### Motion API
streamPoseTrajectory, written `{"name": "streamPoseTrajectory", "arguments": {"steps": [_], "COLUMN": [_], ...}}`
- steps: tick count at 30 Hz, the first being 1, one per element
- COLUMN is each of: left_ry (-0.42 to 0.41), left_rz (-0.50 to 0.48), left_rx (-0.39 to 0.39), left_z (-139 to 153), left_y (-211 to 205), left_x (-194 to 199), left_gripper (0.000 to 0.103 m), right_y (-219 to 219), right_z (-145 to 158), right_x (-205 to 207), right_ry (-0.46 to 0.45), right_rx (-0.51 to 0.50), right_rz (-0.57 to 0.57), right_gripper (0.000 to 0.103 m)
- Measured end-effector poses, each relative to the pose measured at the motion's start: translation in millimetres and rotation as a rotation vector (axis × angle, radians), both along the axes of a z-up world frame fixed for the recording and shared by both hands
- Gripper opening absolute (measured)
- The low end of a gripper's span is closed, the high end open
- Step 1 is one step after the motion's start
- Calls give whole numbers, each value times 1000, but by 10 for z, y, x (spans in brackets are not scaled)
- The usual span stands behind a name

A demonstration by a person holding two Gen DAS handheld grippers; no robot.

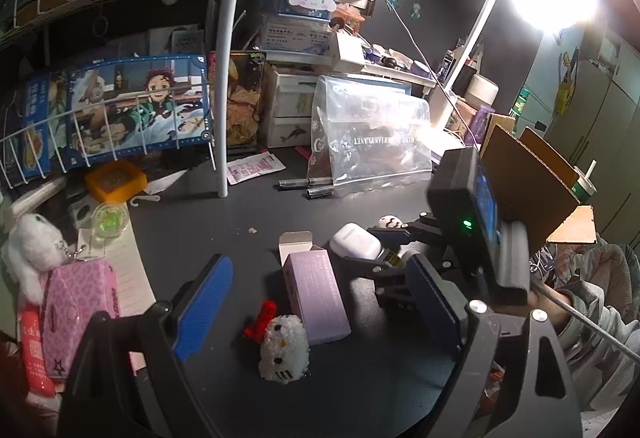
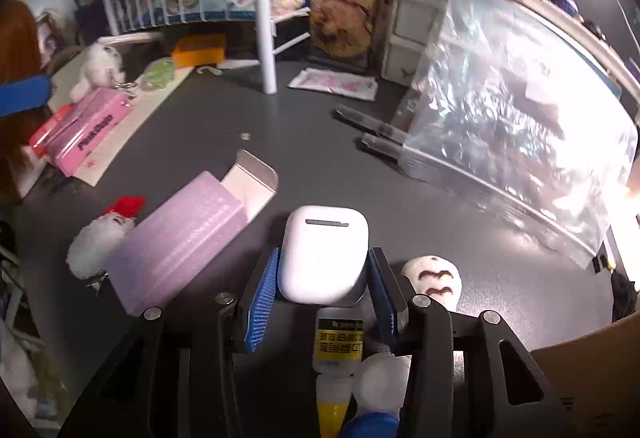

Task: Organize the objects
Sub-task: 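Return the right tool and grasp the white earbud case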

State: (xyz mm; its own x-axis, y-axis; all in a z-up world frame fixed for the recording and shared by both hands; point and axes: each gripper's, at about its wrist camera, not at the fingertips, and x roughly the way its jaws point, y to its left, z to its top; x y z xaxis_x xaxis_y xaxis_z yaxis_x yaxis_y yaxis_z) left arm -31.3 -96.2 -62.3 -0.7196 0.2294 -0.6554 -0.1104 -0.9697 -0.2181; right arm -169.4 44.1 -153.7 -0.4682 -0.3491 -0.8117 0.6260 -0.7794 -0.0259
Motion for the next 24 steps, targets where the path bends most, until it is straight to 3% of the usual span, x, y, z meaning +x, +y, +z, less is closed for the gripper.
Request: {"name": "streamPoseTrajectory", "arguments": {"steps": [9, 17, 20, 24], "left_ry": [-36, -44, -56, -78], "left_rz": [-54, -195, -202, -190], "left_rx": [15, 162, 161, 138], "left_z": [50, 151, 132, 55], "left_y": [112, 282, 348, 380], "left_x": [-217, -277, -295, -263], "left_gripper": [87, 87, 87, 87], "right_y": [22, 202, 202, 218], "right_z": [516, 935, 964, 797], "right_x": [380, 724, 834, 906], "right_ry": [100, 183, 197, 148], "right_rx": [-94, -185, -188, -172], "right_rz": [100, 166, 183, 184], "right_gripper": [39, 39, 39, 39]}}
